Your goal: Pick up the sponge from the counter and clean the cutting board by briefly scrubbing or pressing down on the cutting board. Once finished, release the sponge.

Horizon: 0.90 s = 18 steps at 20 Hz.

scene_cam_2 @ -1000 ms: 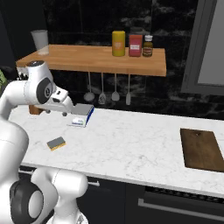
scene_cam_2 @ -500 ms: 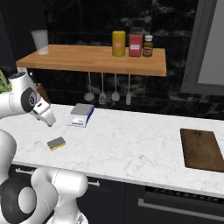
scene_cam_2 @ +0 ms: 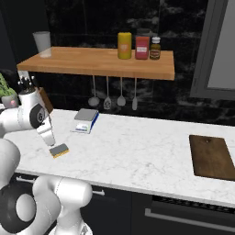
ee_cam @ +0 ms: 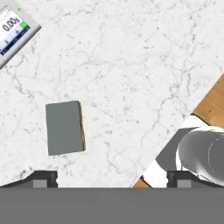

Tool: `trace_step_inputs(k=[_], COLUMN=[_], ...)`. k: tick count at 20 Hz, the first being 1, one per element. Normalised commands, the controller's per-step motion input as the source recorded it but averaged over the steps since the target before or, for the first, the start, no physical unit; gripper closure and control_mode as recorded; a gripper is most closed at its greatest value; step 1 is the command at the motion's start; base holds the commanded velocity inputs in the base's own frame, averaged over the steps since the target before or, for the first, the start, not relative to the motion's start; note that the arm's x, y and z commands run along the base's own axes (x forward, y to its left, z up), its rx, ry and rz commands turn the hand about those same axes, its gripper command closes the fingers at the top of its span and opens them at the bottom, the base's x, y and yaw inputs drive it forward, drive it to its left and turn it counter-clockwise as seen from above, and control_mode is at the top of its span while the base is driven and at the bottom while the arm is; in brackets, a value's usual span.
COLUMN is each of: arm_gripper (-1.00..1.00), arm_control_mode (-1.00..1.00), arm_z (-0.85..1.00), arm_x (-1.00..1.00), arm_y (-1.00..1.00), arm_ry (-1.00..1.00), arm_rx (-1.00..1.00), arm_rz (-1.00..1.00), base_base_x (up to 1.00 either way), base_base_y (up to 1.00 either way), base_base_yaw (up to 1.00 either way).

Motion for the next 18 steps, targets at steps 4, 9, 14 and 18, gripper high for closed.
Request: trace_step_inputs(k=[4, 9, 14, 18], arm_gripper=[-1.00, -1.00, -1.00, -1.00], arm_control_mode=[-1.00, -1.00, -1.00, -1.00], arm_z=[-0.35, -0.53, -0.40, -0.27], arm_x=[0.45, 0.53, 0.02, 0.00], arm_y=[0.01, 0.02, 0.07, 0.31], arm_ry=[0.01, 0.02, 0.01, 0.00], arm_rx=[0.03, 0.01, 0.00, 0.00], arm_rz=[0.00, 0.21, 0.17, 0.00], base_base_x=[0.00, 0.00, 0.00, 0.00], base_base_y=[0.00, 0.00, 0.00, 0.00], base_base_yaw=[0.00, 0.00, 0.00, 0.00])
